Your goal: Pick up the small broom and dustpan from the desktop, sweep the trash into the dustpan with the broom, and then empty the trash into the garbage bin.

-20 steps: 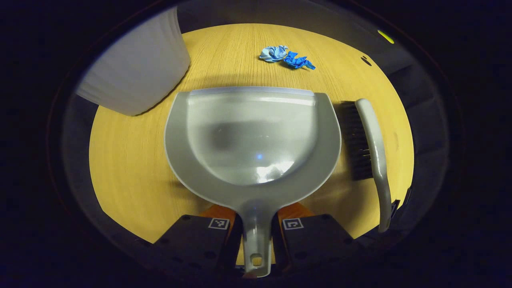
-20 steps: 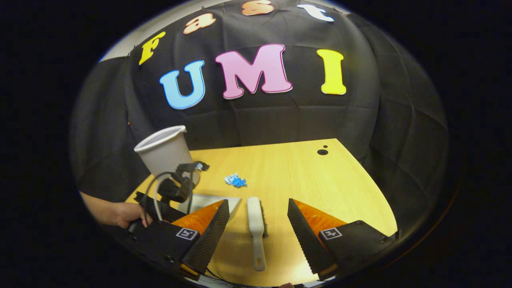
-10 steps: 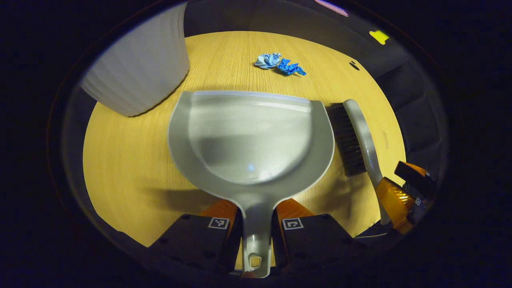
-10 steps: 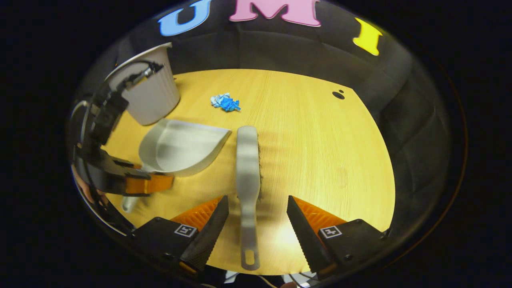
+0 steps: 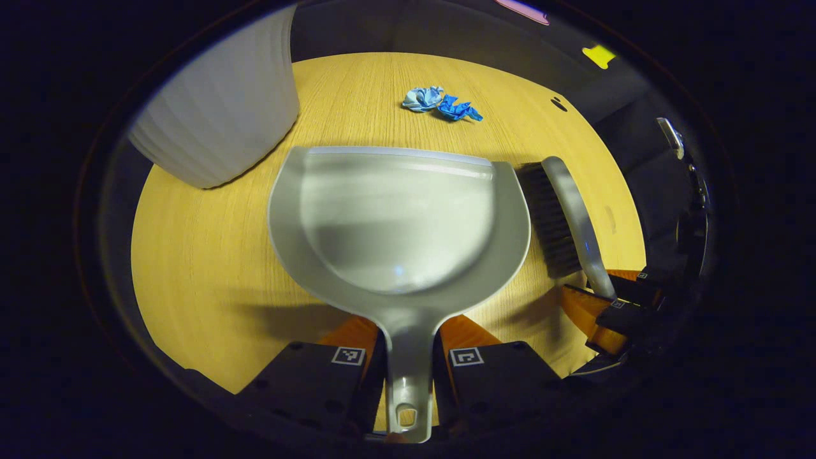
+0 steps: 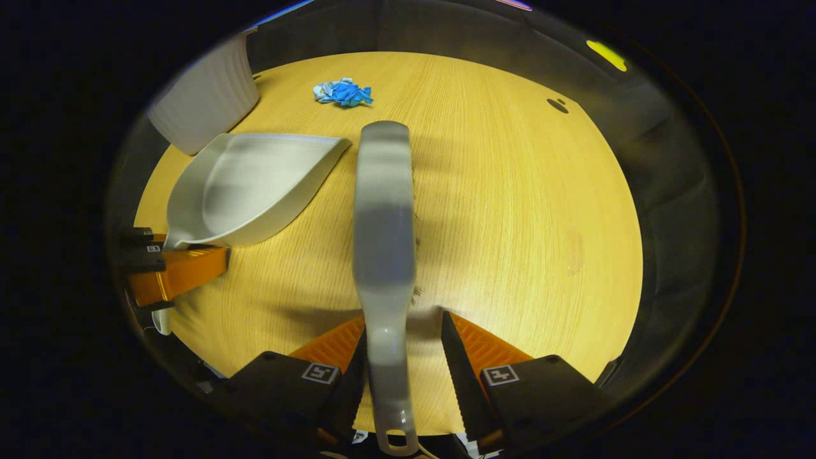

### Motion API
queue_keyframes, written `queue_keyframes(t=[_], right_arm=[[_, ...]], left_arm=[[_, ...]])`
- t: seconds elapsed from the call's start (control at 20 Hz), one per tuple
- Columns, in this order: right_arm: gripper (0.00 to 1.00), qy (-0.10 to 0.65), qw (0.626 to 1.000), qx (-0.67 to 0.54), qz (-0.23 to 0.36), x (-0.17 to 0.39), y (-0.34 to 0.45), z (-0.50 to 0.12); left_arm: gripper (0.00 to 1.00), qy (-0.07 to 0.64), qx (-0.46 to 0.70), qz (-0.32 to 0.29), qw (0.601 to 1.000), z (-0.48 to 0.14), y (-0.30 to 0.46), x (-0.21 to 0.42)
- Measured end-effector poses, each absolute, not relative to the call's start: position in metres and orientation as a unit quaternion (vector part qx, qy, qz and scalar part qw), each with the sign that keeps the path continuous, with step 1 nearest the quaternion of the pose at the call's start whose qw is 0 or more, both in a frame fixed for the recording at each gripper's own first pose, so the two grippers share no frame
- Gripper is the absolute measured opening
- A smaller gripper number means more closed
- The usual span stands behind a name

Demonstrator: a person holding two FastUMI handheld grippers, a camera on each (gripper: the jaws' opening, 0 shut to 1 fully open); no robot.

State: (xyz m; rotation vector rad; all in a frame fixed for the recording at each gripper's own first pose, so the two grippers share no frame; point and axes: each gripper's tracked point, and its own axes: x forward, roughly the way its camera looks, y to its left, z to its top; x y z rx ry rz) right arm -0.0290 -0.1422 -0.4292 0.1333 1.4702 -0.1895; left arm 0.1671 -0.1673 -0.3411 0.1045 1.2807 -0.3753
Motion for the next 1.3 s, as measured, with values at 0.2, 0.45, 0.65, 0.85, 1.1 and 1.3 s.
queue_keyframes(t=[0.2,0.45,0.65,0.85,1.1,1.3], right_arm=[[0.64,0.676,0.725,0.100,-0.087,-0.021,-0.142,-0.432],[0.36,0.699,0.710,0.086,-0.031,-0.006,-0.137,-0.435],[0.28,0.700,0.709,0.091,-0.015,0.010,-0.143,-0.432],[0.24,0.692,0.715,0.099,-0.005,0.054,-0.160,-0.429],[0.28,0.684,0.727,0.061,0.020,0.120,-0.192,-0.425],[0.27,0.684,0.728,0.026,0.038,0.175,-0.214,-0.437]], left_arm=[[0.34,0.594,0.052,-0.172,0.784,-0.341,-0.168,0.167],[0.32,0.595,0.056,-0.167,0.784,-0.341,-0.167,0.167],[0.32,0.596,0.052,-0.165,0.784,-0.342,-0.167,0.167],[0.31,0.602,0.080,-0.167,0.777,-0.342,-0.162,0.167],[0.30,0.610,0.090,-0.178,0.766,-0.338,-0.155,0.165],[0.31,0.621,0.114,-0.195,0.750,-0.329,-0.144,0.170]])
